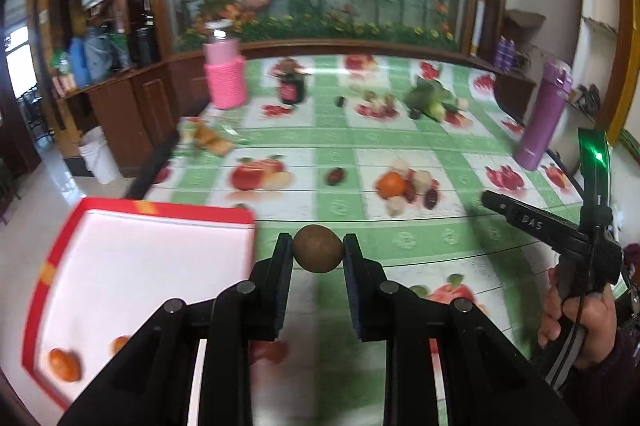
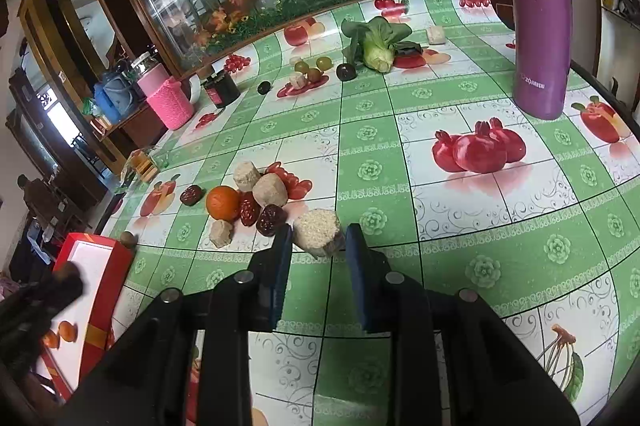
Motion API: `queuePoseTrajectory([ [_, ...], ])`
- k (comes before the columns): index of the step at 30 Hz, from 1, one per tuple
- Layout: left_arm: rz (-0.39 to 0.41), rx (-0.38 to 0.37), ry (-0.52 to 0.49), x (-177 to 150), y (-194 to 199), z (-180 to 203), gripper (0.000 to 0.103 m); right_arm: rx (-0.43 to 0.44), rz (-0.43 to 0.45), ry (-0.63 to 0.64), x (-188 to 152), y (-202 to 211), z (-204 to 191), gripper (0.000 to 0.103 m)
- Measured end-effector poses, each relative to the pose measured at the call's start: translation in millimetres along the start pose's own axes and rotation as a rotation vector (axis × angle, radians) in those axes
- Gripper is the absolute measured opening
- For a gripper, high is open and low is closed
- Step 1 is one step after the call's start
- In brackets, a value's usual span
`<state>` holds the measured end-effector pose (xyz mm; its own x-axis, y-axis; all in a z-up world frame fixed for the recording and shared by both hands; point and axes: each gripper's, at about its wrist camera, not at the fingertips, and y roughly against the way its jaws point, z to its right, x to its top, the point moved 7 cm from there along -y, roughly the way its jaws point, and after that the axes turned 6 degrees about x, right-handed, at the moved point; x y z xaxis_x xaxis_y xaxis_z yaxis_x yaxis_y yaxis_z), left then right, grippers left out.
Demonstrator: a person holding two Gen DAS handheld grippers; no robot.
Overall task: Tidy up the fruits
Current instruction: 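Grasp a brown kiwi with the left gripper while the right grasps a beige block, then carry the kiwi and beige block into the tray and open both grippers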
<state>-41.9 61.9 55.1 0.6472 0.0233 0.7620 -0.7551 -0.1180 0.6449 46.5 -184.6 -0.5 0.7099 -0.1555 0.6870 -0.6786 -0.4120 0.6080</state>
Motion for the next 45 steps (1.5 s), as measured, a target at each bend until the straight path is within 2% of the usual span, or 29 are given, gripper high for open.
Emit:
queuePoseTrajectory([
  [6, 0.041, 0.162, 0.043, -19.6, 26.1, -69.9, 0.024, -0.009, 0.026, 0.039, -1.2, 2.0, -9.8, 0.029],
  [10, 0.024, 0.219, 0.076, -36.5, 29.6, -107.8, 0.024, 0.075, 0.005, 0.006, -14.1, 0.4, -37.9, 0.030],
  [18, 0.004, 0.291, 0.117, -61.9, 35.0, -152.7, 0.024, 0.334, -0.058, 0.258, -66.1, 6.4, -196.4, 0.030],
  [21, -0.017, 0.290, 0.122, -70.6, 30.1, -159.5, 0.024, 0.402, -0.104, 0.341, -92.5, 11.6, -238.9, 0.030],
  [25, -0.037, 0.291, 0.131, -80.6, 26.1, -166.3, 0.024, 0.473, -0.175, 0.398, -125.9, 14.4, -273.9, 0.030],
  [32, -0.046, 0.313, 0.122, -84.2, 22.1, -169.3, 0.024, 0.490, -0.252, 0.459, -158.1, 0.4, -300.3, 0.030],
  [40, -0.093, 0.346, 0.125, -93.5, 11.1, -173.5, 0.025, 0.475, -0.326, 0.450, -170.7, -14.6, -298.2, 0.030],
  [42, -0.104, 0.352, 0.126, -95.2, 9.8, -174.6, 0.031, 0.477, -0.327, 0.446, -167.4, -13.2, -296.2, 0.039],
  [44, -0.101, 0.366, 0.132, -95.0, 12.1, -177.2, 0.052, 0.509, -0.292, 0.428, -160.1, -4.2, -292.1, 0.053],
  [45, -0.094, 0.376, 0.134, -93.7, 13.9, -178.9, 0.055, 0.518, -0.272, 0.419, -154.8, -0.4, -288.5, 0.054],
])
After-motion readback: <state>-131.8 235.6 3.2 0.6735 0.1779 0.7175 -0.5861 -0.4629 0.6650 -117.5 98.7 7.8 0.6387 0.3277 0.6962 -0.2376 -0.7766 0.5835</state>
